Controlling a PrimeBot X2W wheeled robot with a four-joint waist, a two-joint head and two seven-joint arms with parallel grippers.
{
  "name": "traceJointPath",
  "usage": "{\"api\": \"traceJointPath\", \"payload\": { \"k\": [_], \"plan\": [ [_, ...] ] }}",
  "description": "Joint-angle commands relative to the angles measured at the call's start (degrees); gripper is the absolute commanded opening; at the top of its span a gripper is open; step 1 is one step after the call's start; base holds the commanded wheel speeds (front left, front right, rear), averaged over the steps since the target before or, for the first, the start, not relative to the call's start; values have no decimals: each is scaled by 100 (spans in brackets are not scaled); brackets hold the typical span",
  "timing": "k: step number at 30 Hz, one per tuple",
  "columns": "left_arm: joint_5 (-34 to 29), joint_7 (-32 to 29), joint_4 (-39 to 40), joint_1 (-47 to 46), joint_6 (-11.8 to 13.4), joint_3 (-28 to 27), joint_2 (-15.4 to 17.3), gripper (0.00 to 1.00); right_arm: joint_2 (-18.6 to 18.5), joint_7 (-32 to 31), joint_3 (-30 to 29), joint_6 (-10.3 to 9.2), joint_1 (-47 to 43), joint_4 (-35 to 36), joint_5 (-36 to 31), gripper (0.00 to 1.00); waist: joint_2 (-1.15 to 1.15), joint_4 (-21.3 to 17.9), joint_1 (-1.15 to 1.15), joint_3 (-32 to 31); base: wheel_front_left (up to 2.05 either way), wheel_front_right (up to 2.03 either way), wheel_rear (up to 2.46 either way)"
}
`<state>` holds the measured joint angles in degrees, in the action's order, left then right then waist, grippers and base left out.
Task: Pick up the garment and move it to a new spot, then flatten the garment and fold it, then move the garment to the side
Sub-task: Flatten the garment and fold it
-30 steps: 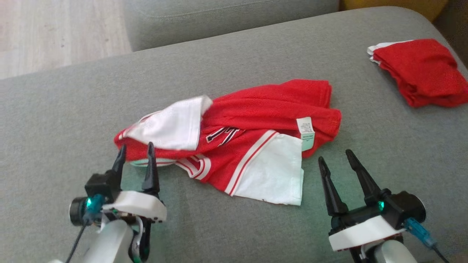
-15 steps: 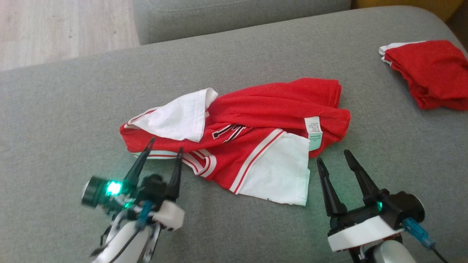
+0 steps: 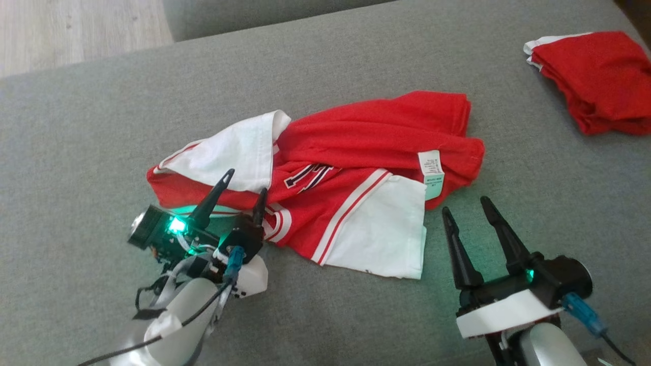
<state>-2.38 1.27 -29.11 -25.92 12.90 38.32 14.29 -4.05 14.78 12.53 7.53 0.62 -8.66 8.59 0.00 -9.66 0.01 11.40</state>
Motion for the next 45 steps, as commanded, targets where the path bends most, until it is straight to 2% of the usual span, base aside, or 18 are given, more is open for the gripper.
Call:
{"api": "traceJointPath", "payload": {
  "k": [1, 5, 13, 20, 27, 30, 36, 44, 45],
  "plan": [
    [-121, -57, 87, -318, 109, -150, 163, 100, -46, 22, 98, -4, 161, 184, 37, 100, 0, 25, -1, 53, 0, 0, 0],
    [-134, -103, 32, -342, 137, -124, 166, 100, -55, 22, 108, -4, 178, 181, 35, 100, 0, 50, -1, 78, 0, 0, 0],
    [-73, -144, 141, -256, -43, 72, 142, 100, -77, 22, 149, -4, 165, 158, 42, 100, 0, 110, -1, 7, 0, 0, 0],
    [-262, -354, 128, -274, 249, 95, 284, 100, -93, 22, 217, -4, 161, 134, 52, 100, 0, 56, -1, -33, 0, 0, 0],
    [-318, -705, 64, -250, 323, 143, 388, 100, -103, 22, 266, -4, 145, 90, 69, 100, 0, -7, -1, -71, 0, 0, 0],
    [-320, -630, 164, -258, 380, 148, 405, 100, -110, 22, 284, -4, 135, 82, 75, 100, 0, -23, -1, -83, 0, 0, 0],
    [-341, -377, 330, -358, 334, 273, 354, 100, -122, 22, 327, -4, 113, 58, 92, 100, 0, -34, -1, -111, 0, 0, 0],
    [-309, -439, 157, -504, 203, 375, 343, 100, -121, 22, 383, -4, 154, 35, 103, 100, 0, -125, -1, -78, 0, 0, 0],
    [-303, -445, 143, -518, 198, 377, 353, 89, -120, 22, 376, -4, 158, 38, 105, 100, 0, -136, -1, -65, 0, 0, 0]
  ]
}}
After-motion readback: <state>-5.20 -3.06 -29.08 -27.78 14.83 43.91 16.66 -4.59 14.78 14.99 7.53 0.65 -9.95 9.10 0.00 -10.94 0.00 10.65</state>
